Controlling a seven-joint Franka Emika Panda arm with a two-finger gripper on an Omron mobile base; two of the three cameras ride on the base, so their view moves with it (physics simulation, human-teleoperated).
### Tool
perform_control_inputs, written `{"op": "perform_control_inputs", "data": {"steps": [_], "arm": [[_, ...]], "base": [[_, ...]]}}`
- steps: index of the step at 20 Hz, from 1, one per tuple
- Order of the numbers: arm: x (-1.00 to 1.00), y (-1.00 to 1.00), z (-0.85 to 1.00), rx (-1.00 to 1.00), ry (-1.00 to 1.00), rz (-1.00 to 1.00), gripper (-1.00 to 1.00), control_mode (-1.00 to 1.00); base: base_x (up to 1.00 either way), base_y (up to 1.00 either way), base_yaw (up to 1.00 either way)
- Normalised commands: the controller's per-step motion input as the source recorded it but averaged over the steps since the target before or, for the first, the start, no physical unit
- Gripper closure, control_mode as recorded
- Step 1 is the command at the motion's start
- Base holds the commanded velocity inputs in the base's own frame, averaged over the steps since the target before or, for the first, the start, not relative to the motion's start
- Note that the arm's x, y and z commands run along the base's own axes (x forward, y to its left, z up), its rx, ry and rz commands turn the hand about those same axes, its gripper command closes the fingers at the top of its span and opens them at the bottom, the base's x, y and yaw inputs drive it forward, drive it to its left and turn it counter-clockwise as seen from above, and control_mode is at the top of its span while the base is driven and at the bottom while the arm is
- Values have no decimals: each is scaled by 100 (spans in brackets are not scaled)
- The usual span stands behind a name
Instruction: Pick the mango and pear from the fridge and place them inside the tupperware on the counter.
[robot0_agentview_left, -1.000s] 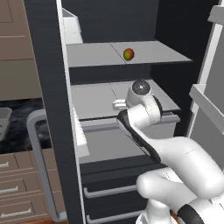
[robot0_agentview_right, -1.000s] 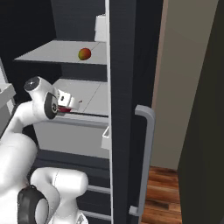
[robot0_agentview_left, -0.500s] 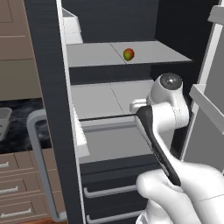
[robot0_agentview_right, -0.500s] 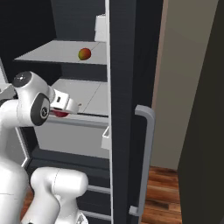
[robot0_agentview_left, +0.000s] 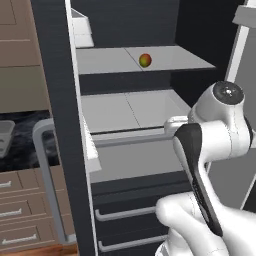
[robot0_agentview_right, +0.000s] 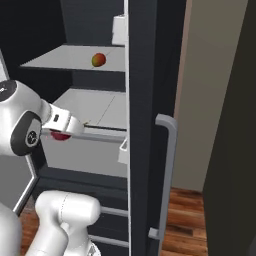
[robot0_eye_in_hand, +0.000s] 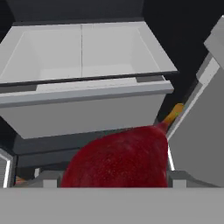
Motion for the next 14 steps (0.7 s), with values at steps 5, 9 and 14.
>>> {"op": "perform_control_inputs", "data": {"steps": [5, 9, 14], "arm": [[0, 0, 0, 0, 0, 0, 100, 100], [0, 0, 0, 0, 0, 0, 100, 100], [0, 0, 0, 0, 0, 0, 100, 100]], "base": [[-100, 0, 0], [-100, 0, 0], [-88, 42, 7]]}}
